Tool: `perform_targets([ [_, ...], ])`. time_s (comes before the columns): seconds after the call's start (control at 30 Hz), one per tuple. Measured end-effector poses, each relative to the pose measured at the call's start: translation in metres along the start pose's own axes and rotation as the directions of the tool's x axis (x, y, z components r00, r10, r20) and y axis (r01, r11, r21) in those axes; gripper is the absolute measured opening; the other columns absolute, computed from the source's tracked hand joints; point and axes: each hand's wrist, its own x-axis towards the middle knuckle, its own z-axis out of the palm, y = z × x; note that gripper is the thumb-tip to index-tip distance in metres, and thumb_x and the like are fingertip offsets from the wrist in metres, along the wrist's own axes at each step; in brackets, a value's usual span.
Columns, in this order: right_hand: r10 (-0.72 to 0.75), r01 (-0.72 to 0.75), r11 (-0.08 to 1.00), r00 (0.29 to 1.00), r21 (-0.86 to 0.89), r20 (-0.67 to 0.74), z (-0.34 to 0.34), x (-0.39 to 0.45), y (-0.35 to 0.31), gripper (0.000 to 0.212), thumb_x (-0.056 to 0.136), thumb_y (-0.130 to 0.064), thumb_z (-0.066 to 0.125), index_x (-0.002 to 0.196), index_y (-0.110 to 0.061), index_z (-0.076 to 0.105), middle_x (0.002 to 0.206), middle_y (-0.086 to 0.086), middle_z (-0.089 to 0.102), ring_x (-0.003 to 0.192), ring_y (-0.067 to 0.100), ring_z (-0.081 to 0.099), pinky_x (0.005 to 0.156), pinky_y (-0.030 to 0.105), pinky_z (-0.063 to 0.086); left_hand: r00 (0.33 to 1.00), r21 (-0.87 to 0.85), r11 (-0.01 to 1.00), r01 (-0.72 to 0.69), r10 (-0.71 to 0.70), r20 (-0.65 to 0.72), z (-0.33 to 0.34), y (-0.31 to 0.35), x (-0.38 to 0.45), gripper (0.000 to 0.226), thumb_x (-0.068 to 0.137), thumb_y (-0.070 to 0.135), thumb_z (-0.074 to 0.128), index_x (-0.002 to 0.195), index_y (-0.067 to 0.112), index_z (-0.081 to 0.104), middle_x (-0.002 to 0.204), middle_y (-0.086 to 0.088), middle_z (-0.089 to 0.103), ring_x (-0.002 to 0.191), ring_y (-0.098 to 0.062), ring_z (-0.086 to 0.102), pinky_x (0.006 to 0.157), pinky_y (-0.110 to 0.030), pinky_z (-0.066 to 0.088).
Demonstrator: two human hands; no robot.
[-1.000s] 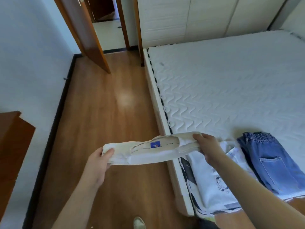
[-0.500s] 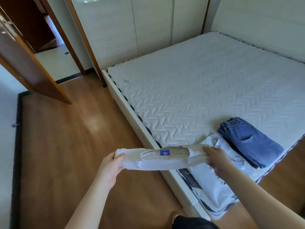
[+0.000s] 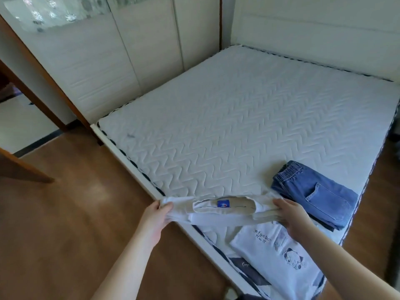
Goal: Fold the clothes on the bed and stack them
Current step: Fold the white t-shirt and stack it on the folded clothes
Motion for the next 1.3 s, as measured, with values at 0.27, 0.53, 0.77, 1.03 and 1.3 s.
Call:
perform_targets([
  [0.27, 0.101, -0.059, 0.980, 0.971, 0.192, -0.217, 0.018, 0.037, -0.022, 0.016, 0.094, -0.006, 0.050, 0.081, -0.003, 0.060, 0.061, 0.007, 0.044, 0.049, 0.015, 0.037, 0.039, 0.022, 0.029, 0.982, 0.173, 0.985, 0.022, -0.054, 0.181, 0.052, 0.045, 0.117, 0.010, 0.093, 0.011, 0.062, 0.101, 0.011, 0.068, 0.084, -0.005, 0.076, 0.076, -0.017, 0.073, 0.060, -0.023, 0.053],
  [0.53, 0.234, 0.002, 0.897, 0.847, 0.443, -0.477, 0.015, 0.034, 0.000, 0.014, 0.087, -0.011, 0.059, 0.074, -0.012, 0.061, 0.066, 0.010, 0.057, 0.055, 0.021, 0.057, 0.052, 0.027, 0.049, 0.872, 0.376, 0.923, -0.082, -0.116, 0.476, 0.134, 0.085, 0.212, 0.014, 0.090, 0.006, 0.062, 0.103, 0.007, 0.067, 0.090, -0.016, 0.072, 0.079, -0.029, 0.067, 0.072, -0.034, 0.050],
  [0.77, 0.365, 0.046, 0.821, 0.725, 0.569, -0.585, -0.019, -0.011, 0.046, 0.011, 0.091, -0.020, 0.062, 0.097, -0.015, 0.070, 0.090, 0.010, 0.070, 0.073, 0.025, 0.065, 0.072, 0.037, 0.054, 0.688, 0.504, 0.831, -0.233, -0.226, 0.690, 0.238, 0.070, 0.211, 0.012, 0.092, 0.004, 0.058, 0.098, 0.012, 0.065, 0.093, -0.015, 0.071, 0.076, -0.027, 0.069, 0.066, -0.032, 0.054],
  [1.03, 0.482, 0.216, 0.684, 0.583, 0.696, -0.654, -0.073, -0.071, 0.097, 0.008, 0.089, -0.012, 0.064, 0.093, -0.013, 0.070, 0.066, 0.002, 0.073, 0.052, 0.017, 0.069, 0.044, 0.023, 0.051, 0.533, 0.573, 0.718, -0.396, -0.329, 0.780, 0.354, 0.023, 0.149, 0.021, 0.093, 0.003, 0.059, 0.112, 0.010, 0.062, 0.096, -0.012, 0.069, 0.074, -0.020, 0.066, 0.051, -0.022, 0.053],
  [1.3, 0.563, 0.316, 0.622, 0.455, 0.716, -0.690, -0.045, -0.097, 0.153, 0.008, 0.090, -0.015, 0.064, 0.089, -0.013, 0.072, 0.082, 0.003, 0.075, 0.071, 0.019, 0.068, 0.066, 0.029, 0.052, 0.498, 0.656, 0.619, -0.432, -0.443, 0.746, 0.386, -0.017, 0.138, 0.024, 0.091, 0.003, 0.064, 0.113, 0.012, 0.064, 0.095, -0.006, 0.071, 0.074, -0.019, 0.067, 0.058, -0.026, 0.055],
])
